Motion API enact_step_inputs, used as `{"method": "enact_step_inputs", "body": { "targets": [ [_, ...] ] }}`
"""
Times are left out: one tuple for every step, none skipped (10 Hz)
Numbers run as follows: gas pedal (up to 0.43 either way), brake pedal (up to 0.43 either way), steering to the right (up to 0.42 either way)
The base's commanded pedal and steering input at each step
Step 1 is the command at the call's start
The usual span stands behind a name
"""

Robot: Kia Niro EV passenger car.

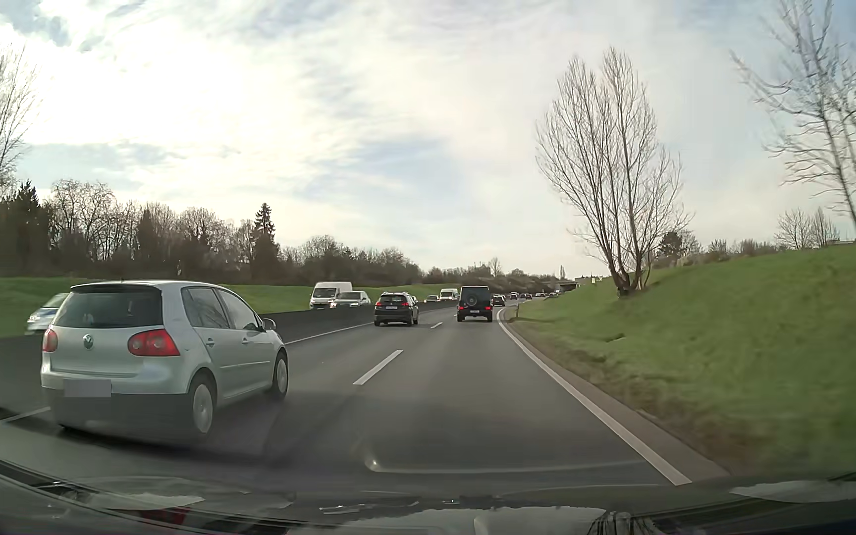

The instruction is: Follow the waypoints while adhering to traffic rules and regulations

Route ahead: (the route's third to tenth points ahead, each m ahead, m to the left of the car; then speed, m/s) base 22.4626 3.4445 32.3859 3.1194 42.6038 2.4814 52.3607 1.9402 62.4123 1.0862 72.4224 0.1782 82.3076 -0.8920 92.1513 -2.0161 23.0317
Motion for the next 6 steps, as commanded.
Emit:
{"method": "enact_step_inputs", "body": {
  "targets": [
    [0.319, 0.000, 0.007],
    [0.319, 0.000, 0.007],
    [0.319, 0.000, 0.007],
    [0.319, 0.000, 0.007],
    [0.319, 0.000, 0.007],
    [0.319, 0.000, 0.007]
  ]
}}
